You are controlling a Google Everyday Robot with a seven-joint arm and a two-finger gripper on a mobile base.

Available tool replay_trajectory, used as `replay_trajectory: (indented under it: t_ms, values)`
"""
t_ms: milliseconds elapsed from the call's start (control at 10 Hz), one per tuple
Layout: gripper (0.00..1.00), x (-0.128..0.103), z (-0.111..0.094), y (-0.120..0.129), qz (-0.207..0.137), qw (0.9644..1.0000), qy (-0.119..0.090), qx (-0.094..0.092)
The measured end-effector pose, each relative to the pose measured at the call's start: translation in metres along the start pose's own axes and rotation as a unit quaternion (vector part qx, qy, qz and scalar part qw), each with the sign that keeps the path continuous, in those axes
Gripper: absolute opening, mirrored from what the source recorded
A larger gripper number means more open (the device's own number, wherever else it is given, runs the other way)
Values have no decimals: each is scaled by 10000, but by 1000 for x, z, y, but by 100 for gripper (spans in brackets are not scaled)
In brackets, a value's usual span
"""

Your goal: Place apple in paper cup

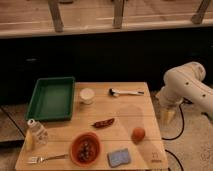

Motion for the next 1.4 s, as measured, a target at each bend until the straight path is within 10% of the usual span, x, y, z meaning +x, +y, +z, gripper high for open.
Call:
replay_trajectory:
  t_ms: [1400]
  values:
    - [80,-47,83,39,-1238,9921,-20,-185]
